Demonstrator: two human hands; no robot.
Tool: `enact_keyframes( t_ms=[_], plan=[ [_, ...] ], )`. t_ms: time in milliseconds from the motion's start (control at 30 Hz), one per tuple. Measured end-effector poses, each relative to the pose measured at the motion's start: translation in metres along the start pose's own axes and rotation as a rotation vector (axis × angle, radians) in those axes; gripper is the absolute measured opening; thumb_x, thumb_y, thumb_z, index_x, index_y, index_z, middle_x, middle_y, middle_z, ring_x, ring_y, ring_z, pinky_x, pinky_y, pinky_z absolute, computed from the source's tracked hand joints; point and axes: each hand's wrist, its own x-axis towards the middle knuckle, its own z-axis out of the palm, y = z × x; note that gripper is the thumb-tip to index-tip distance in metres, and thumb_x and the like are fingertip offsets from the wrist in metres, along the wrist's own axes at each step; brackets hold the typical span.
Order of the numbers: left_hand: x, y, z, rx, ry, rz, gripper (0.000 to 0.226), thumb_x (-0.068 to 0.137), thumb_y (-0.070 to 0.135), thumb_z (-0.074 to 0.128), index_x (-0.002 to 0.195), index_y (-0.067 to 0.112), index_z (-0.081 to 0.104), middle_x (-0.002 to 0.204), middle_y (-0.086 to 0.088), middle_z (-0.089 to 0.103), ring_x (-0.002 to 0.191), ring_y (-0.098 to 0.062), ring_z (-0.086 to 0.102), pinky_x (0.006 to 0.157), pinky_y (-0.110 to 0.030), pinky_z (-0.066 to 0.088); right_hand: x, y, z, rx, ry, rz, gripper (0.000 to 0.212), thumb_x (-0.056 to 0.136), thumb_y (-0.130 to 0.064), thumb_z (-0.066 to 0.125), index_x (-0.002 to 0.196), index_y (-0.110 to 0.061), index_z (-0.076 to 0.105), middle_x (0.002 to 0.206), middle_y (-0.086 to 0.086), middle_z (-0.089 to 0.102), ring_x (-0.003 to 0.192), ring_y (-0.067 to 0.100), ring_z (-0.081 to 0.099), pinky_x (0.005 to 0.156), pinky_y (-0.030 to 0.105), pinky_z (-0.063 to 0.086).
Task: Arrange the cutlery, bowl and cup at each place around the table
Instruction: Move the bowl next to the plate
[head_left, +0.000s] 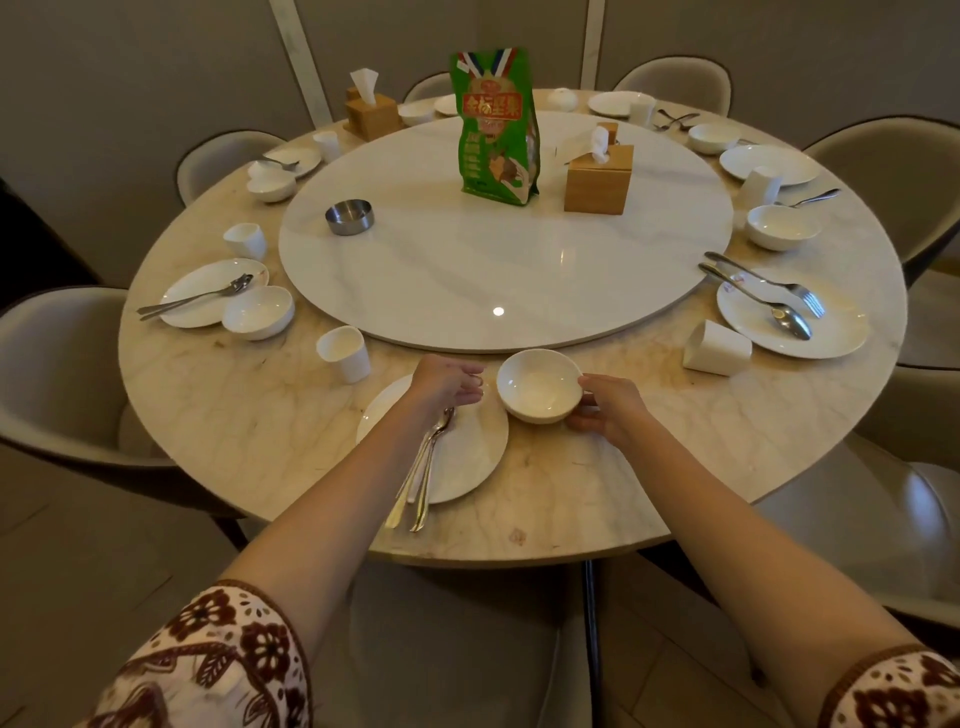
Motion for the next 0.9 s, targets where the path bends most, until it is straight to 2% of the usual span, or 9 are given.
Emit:
enact_keyframes(
  t_ms=[133,200,267,300,433,533,667,833,900],
  plan=[
    [-0.004,-0.005,-0.030,0.000,-0.066,0.023,0.032,0.083,-0.015,0.057,0.113,-0.007,0.063,0.090,-0.017,0.064,0.077,-0.023,0.065,0.068,-0.023,0.059,-0.011,0.014,0.016,0.158,0.163,0.001,0.029,0.088,-0.004,0.060,0.115,0.006,0.058,0.101,0.025,0.063,0.077,0.034,0.066,0.053,0.036,0.058],
    [-0.005,-0.008,-0.045,0.017,-0.093,0.043,0.031,0.082,-0.015,0.058,0.112,-0.009,0.063,0.087,-0.016,0.064,0.074,-0.021,0.064,0.069,-0.023,0.058,-0.019,0.028,0.027,0.229,0.287,-0.014,0.021,0.085,-0.005,0.062,0.103,0.006,0.062,0.107,0.029,0.065,0.085,0.038,0.068,0.057,0.036,0.059],
    [-0.007,-0.013,-0.061,0.028,-0.089,0.083,0.030,0.081,-0.016,0.058,0.110,-0.010,0.064,0.092,-0.019,0.065,0.074,-0.021,0.064,0.074,-0.026,0.058,-0.032,0.041,0.043,0.259,0.390,-0.035,0.006,0.081,-0.003,0.060,0.078,0.002,0.062,0.103,0.032,0.066,0.084,0.036,0.068,0.069,0.042,0.061],
    [-0.007,-0.016,-0.069,0.038,-0.066,0.111,0.029,0.081,-0.016,0.058,0.108,-0.009,0.065,0.095,-0.021,0.065,0.075,-0.022,0.064,0.074,-0.027,0.058,-0.037,0.048,0.050,0.261,0.426,-0.048,0.009,0.081,-0.002,0.059,0.072,-0.001,0.061,0.100,0.031,0.067,0.084,0.035,0.068,0.074,0.043,0.061],
    [-0.006,-0.039,-0.100,0.236,0.157,0.241,0.026,0.082,-0.010,0.058,0.099,0.003,0.072,0.104,-0.011,0.067,0.096,-0.026,0.064,0.081,-0.028,0.056,-0.061,0.078,0.084,0.189,0.458,-0.095,0.018,0.090,-0.004,0.055,0.103,0.000,0.066,0.092,0.016,0.068,0.085,0.029,0.069,0.078,0.038,0.060],
    [-0.011,-0.058,-0.117,0.468,0.264,0.288,0.032,0.084,-0.007,0.054,0.110,0.005,0.069,0.118,-0.012,0.064,0.111,-0.027,0.058,0.092,-0.028,0.046,-0.075,0.095,0.102,0.137,0.457,-0.106,0.023,0.092,-0.001,0.052,0.112,-0.004,0.065,0.101,0.015,0.068,0.088,0.027,0.069,0.073,0.032,0.059],
    [-0.020,-0.071,-0.128,0.598,0.232,0.228,0.033,0.082,-0.002,0.054,0.115,0.000,0.060,0.118,-0.016,0.061,0.108,-0.030,0.058,0.082,-0.032,0.048,-0.090,0.107,0.119,0.108,0.450,-0.129,0.017,0.088,0.003,0.058,0.098,-0.009,0.067,0.103,0.016,0.068,0.090,0.028,0.068,0.072,0.032,0.059],
    [-0.023,-0.071,-0.130,0.544,0.187,0.183,0.033,0.084,-0.004,0.050,0.116,-0.001,0.057,0.120,-0.017,0.059,0.110,-0.031,0.057,0.078,-0.030,0.042,-0.095,0.097,0.121,0.073,0.493,-0.111,0.026,0.089,0.008,0.053,0.108,-0.002,0.067,0.103,0.016,0.067,0.085,0.025,0.067,0.062,0.025,0.055],
    [-0.022,-0.071,-0.130,0.519,0.185,0.183,0.033,0.083,-0.005,0.050,0.115,-0.001,0.058,0.119,-0.017,0.060,0.109,-0.031,0.057,0.078,-0.030,0.043,-0.094,0.094,0.119,0.066,0.491,-0.107,0.028,0.089,0.010,0.050,0.109,-0.001,0.066,0.104,0.017,0.067,0.084,0.026,0.067,0.065,0.027,0.056]
  ],
)
